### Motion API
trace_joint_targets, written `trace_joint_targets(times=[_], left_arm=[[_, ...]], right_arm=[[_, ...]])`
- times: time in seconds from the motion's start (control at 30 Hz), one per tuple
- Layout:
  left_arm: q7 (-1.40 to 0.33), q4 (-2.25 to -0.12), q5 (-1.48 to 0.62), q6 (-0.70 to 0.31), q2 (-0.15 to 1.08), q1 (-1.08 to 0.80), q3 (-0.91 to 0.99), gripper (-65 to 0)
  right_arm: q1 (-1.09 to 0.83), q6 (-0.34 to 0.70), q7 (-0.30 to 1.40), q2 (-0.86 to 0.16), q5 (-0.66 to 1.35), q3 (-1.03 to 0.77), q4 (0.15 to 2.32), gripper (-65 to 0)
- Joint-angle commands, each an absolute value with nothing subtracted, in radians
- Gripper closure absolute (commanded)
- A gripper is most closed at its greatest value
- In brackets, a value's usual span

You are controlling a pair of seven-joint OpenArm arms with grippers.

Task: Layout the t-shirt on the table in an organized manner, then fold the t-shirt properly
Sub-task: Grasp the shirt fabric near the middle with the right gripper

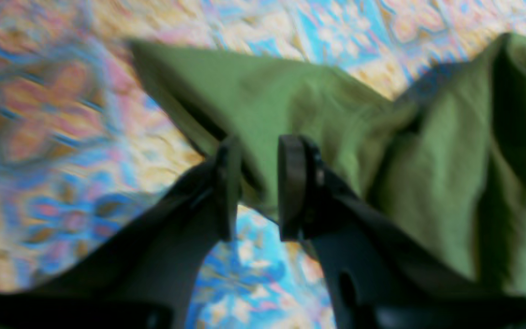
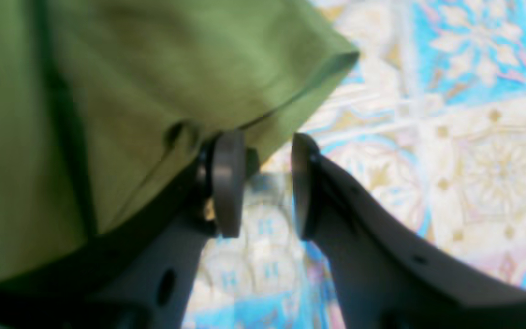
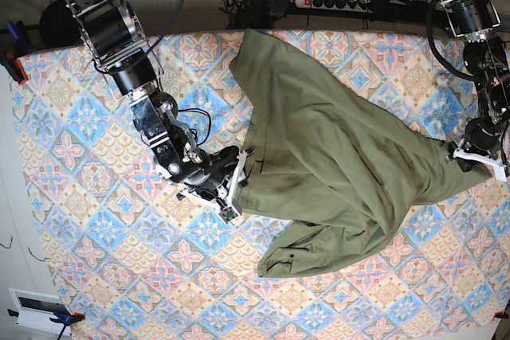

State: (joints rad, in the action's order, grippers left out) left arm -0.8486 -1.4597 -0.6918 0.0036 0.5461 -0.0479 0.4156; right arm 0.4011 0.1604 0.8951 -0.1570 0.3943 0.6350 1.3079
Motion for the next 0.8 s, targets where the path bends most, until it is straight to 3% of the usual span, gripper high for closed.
trace_joint_targets(times=[0.0, 0.13, 0.33, 0.77], left_arm=[[-0.834, -1.478, -0.717, 0.004, 0.572, -0.053, 0.424, -14.6], [-0.834, -1.478, -0.792, 0.004, 0.572, -0.110, 0.424, -14.5], [-0.834, -1.503, -0.852, 0.004, 0.570, -0.168, 0.424, -14.5], [-0.835, -1.653, -0.863, 0.004, 0.492, -0.245, 0.424, -14.5]], right_arm=[[0.437, 0.171, 0.854, -0.130, 0.389, 0.633, 1.310, -21.3], [0.453, 0.171, 0.839, -0.119, 0.294, 0.630, 1.270, -24.8], [0.518, 0.171, 0.820, -0.082, 0.199, 0.630, 1.153, -25.1], [0.585, 0.176, 0.631, -0.077, 0.191, 0.633, 0.918, -25.2]])
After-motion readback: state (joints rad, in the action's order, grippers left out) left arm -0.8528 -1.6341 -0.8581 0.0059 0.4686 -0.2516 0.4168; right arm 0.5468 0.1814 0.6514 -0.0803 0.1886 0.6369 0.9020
